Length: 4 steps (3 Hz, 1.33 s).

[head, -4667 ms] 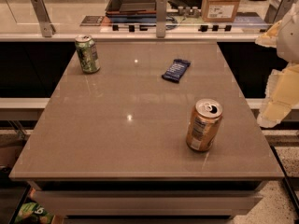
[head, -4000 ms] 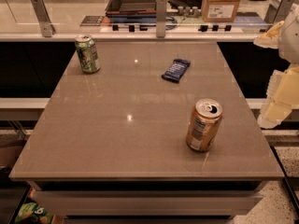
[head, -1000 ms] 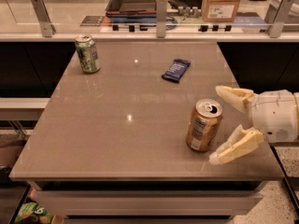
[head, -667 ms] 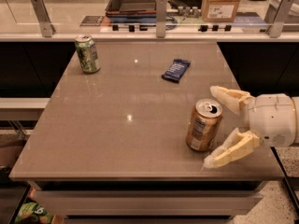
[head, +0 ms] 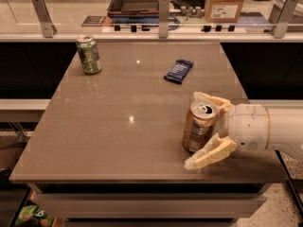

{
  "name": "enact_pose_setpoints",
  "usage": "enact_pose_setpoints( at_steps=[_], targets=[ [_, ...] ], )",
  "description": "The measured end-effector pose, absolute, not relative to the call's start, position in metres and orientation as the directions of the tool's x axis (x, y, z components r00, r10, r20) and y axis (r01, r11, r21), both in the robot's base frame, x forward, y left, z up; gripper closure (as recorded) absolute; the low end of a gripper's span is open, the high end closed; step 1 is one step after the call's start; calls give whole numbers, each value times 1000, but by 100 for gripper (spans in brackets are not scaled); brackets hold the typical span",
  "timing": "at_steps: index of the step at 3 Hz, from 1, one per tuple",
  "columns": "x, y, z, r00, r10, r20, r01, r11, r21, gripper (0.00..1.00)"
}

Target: Move orange can near green can

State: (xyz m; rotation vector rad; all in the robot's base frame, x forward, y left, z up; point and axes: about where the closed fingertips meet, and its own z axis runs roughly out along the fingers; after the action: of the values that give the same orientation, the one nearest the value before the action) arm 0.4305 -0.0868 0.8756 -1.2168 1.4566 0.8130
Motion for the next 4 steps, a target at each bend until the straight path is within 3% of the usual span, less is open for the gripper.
enact_pose_setpoints(
  at_steps=[1,4],
  targets=[
    [430,-86,876,40,-268,-962,-960,257,-111,19],
    [429,-79,879,47,-271,-961,-962,245,-117,88]
  ],
)
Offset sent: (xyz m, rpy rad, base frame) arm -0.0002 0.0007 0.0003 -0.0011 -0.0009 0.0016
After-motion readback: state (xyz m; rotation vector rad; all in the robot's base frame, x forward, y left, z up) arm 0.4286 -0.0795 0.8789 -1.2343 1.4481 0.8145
